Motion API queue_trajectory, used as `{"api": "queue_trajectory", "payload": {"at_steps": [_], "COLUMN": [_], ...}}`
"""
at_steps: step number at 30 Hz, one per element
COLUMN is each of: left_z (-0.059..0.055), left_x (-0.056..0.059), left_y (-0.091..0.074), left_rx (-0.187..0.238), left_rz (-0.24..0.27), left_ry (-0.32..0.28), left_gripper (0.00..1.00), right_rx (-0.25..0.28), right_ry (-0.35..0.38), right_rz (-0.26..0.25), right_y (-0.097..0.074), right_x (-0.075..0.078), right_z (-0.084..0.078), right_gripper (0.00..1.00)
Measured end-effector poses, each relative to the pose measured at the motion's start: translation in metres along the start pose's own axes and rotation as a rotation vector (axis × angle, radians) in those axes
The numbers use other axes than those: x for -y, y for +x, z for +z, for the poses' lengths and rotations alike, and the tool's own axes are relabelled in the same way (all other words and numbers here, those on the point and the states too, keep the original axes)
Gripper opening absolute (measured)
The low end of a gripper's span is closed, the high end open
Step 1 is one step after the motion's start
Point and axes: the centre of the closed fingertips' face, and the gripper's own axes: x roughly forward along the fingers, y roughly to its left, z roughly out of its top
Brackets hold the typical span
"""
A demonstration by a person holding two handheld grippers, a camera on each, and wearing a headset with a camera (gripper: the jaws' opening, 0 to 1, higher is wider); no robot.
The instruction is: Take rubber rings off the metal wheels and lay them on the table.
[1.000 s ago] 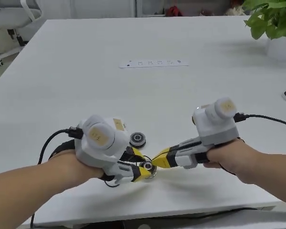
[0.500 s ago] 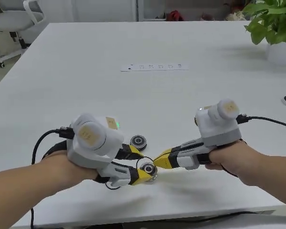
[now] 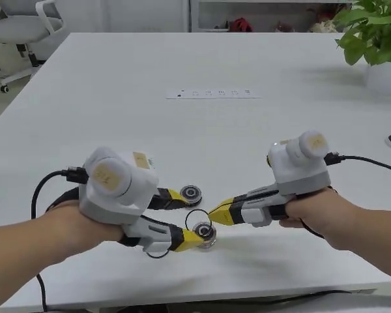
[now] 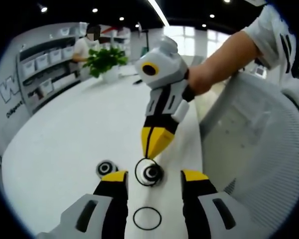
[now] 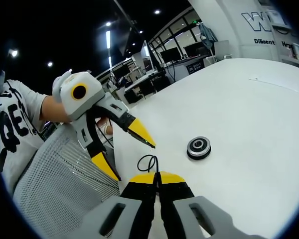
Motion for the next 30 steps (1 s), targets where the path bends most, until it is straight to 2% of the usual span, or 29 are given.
{"api": "queue_trajectory", "payload": {"at_steps": [10, 30], "left_z": [0.002, -0.013], "left_x": [-0.007, -0.014], "left_y": [-0.015, -0.040], "left_rx": [0.029, 0.034], "left_rz": [0.022, 0.054], "left_ry": [-0.012, -0.042], "left_gripper": [0.48, 0.56], "right_rx": [0.006, 0.011], "right_ry": [-0.008, -0.021], "right_rz": [0.001, 0.023], "right_y": [0.000, 0.010], "right_x": [-0.004, -0.014], "right_z": [0.006, 0.018], "right_gripper": [0.00, 0.00]}}
